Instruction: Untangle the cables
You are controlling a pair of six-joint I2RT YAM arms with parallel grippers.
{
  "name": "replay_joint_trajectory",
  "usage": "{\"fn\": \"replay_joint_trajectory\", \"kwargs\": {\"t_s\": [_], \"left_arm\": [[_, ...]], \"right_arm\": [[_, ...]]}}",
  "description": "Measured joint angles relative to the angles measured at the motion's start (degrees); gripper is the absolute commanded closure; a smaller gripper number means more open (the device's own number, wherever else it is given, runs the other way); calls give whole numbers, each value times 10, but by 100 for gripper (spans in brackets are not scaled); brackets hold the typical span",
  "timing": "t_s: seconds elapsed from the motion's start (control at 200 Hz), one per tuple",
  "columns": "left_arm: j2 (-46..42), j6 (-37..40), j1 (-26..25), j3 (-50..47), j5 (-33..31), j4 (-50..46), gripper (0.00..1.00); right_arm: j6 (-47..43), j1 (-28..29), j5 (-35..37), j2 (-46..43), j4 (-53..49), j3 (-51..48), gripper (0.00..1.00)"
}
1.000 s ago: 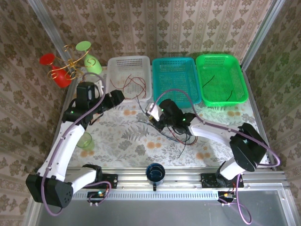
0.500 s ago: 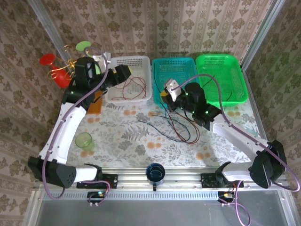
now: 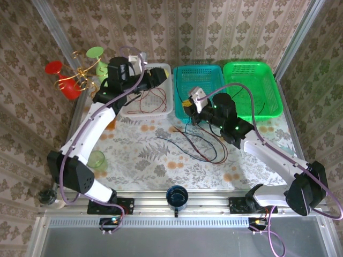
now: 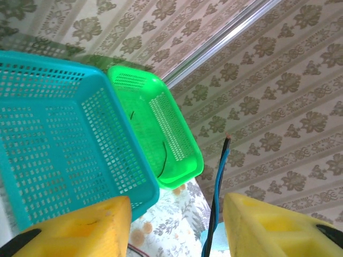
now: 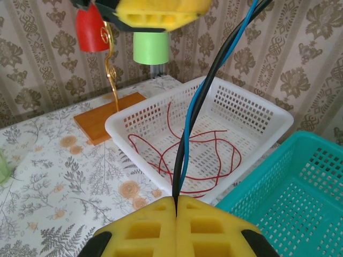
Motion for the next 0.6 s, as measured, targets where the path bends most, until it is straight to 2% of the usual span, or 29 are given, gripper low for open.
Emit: {"fn": "replay_joint_trajectory", "kwargs": {"t_s": [0.15, 0.38, 0.49, 0.595], "left_arm": [[15, -24, -8, 0, 18, 50, 53], [16, -45, -8, 0, 28, 89, 67], [16, -46, -8, 0, 28, 96, 67], [17, -47, -8, 0, 28, 96, 59]], "right_arm": [[3, 0, -8, 0, 0, 0, 100], [5, 0, -14, 0, 0, 0, 100], [6, 0, -15, 0, 0, 0, 100], [6, 0, -20, 0, 0, 0, 100]]}}
